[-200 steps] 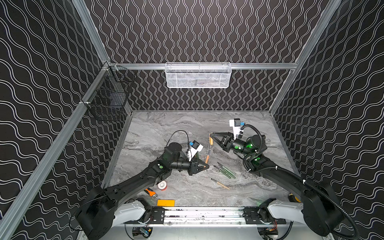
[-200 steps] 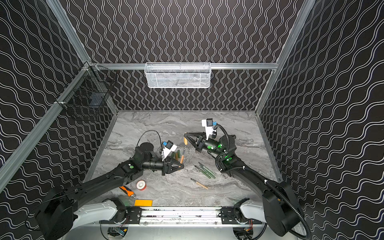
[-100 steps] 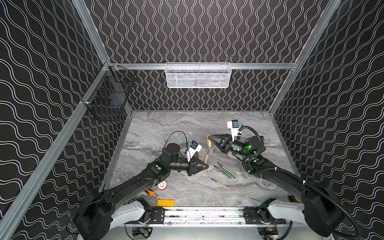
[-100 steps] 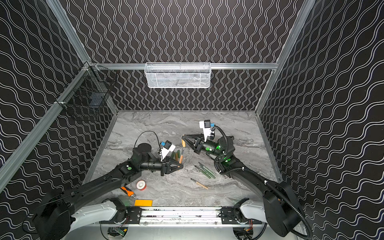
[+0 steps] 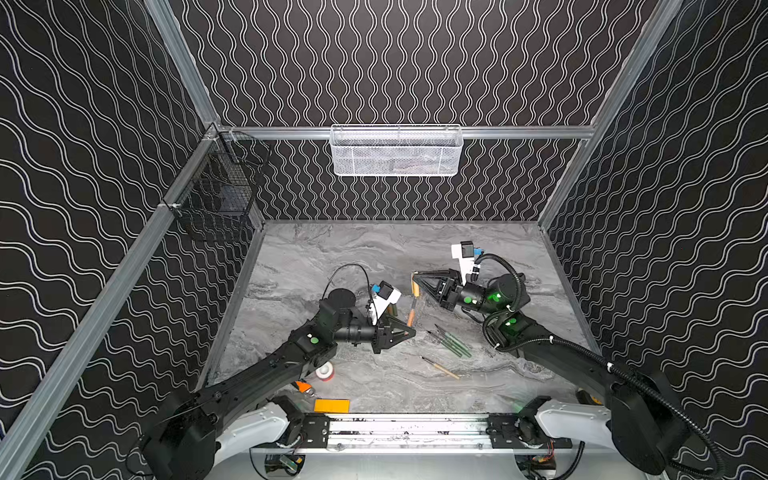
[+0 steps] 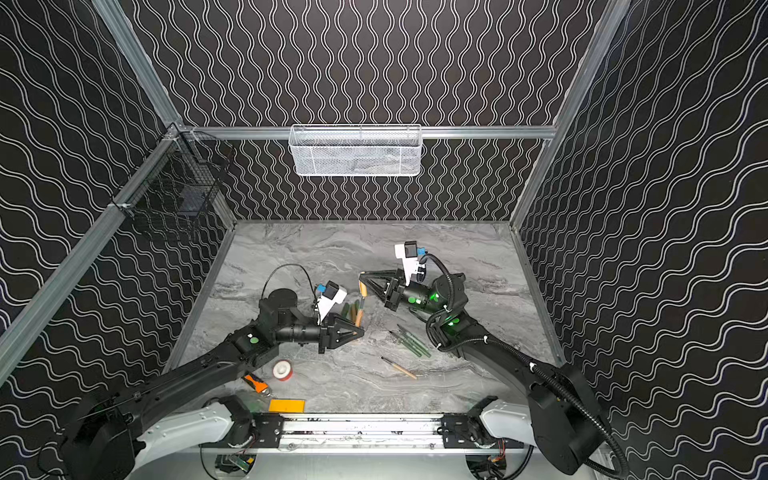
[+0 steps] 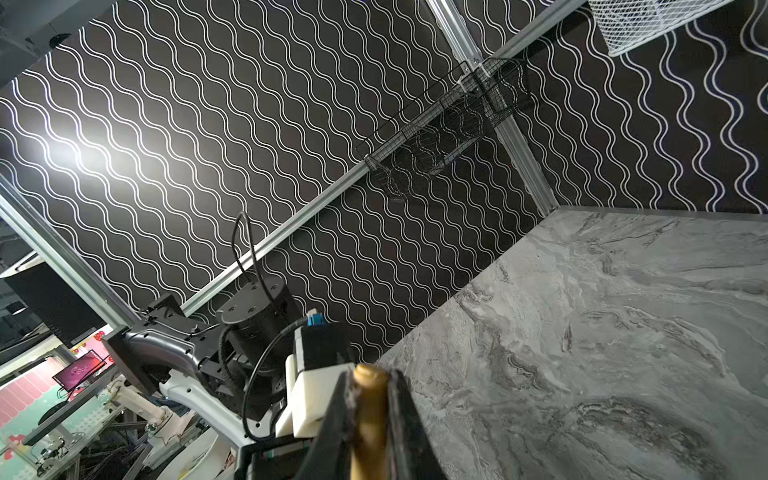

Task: Insert the pens into the pen caps
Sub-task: 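Press the tan cap onto the pen tip while the left gripper holds it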

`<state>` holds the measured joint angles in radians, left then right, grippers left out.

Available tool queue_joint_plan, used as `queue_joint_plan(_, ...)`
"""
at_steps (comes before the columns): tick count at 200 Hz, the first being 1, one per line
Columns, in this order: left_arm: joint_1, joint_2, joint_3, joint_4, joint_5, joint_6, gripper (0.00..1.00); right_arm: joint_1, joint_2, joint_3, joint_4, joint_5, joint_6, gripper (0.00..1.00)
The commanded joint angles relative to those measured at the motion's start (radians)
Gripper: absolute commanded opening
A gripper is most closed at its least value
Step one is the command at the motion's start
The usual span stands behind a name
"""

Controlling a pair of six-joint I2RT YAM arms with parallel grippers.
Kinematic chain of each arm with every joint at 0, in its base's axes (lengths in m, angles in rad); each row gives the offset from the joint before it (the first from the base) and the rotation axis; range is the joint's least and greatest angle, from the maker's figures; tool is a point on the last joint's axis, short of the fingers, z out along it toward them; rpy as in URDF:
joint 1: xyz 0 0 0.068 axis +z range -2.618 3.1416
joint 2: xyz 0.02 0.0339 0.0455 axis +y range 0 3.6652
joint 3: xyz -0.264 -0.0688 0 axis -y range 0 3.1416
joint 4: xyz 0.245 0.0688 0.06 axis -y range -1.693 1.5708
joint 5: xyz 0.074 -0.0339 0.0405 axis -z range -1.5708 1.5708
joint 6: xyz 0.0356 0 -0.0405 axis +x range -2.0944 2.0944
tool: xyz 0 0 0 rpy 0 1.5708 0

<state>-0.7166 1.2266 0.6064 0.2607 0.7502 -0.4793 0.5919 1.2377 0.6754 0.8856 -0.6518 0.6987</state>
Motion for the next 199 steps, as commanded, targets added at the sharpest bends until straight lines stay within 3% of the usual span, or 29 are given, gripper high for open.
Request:
queue_joint_plan(1, -0.002, -0.013, -0.007, 0.049, -0.019, 0.005, 0.0, 0.008, -0.007, -0.002, 0.006, 0.025, 0.016, 0.14)
queue_joint_plan(102, -0.002, -0.091, -0.049, 0.1, -0.102, 0.02, 0.0, 0.045, 0.002, -0.034, 0.059, 0.126, 0.122, 0.14)
queue_joint_plan(151, -0.001, -0.107, -0.042, 0.101, -0.123, 0.036, 0.0, 0.084, 0.023, -0.066, 0.132, 0.159, 0.127, 0.14)
queue_joint_plan(199, 0.0, -0.114, -0.027, 0.09, -0.129, 0.04, 0.0, 0.113, 0.03, -0.058, 0.086, 0.174, 0.076, 0.14)
